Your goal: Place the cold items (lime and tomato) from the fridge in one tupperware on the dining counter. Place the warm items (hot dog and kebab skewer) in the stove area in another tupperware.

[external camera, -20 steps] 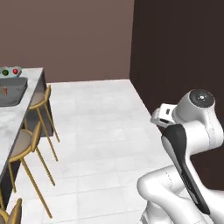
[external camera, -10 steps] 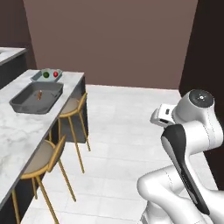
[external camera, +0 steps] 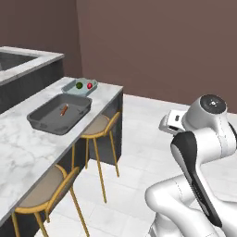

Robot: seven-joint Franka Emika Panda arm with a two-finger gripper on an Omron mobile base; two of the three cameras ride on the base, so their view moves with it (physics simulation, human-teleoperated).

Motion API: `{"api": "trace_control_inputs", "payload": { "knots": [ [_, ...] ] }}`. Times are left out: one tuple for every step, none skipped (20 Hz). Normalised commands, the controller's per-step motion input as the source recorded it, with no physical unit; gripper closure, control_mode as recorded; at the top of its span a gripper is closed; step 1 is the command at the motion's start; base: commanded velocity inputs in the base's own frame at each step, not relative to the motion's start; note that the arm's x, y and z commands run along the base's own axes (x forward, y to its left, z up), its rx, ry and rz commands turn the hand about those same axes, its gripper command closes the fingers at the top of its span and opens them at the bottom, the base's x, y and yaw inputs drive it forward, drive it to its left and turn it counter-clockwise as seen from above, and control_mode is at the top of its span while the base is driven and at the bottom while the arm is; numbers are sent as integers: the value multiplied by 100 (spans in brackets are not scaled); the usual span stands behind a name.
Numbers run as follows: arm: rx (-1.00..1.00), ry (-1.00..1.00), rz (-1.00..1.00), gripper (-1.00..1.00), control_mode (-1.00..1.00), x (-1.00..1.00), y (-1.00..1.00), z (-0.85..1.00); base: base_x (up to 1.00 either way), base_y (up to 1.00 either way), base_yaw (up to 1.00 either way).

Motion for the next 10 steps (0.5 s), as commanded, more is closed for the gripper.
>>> {"api": "trace_control_inputs", "payload": {
  "knots": [
    [0, 0, 0, 100, 100, 0, 0, 0, 98, -7, 41],
    [0, 0, 0, 100, 100, 0, 0, 0, 94, -4, 42],
    [0, 0, 0, 100, 100, 0, 0, 0, 96, -2, 41],
    [0, 0, 0, 100, 100, 0, 0, 0, 88, 0, 41],
    [0, 0, 0, 100, 100, 0, 0, 0, 78, 0, 38],
    [0, 0, 0, 100, 100, 0, 0, 0, 67, 0, 37],
    [0, 0, 0, 100, 100, 0, 0, 0, 61, 0, 33],
    [0, 0, 0, 100, 100, 0, 0, 0, 59, 0, 33],
    [0, 0, 0, 100, 100, 0, 0, 0, 61, 0, 33],
    [0, 0, 0, 100, 100, 0, 0, 0, 69, 0, 35]
  ]
}}
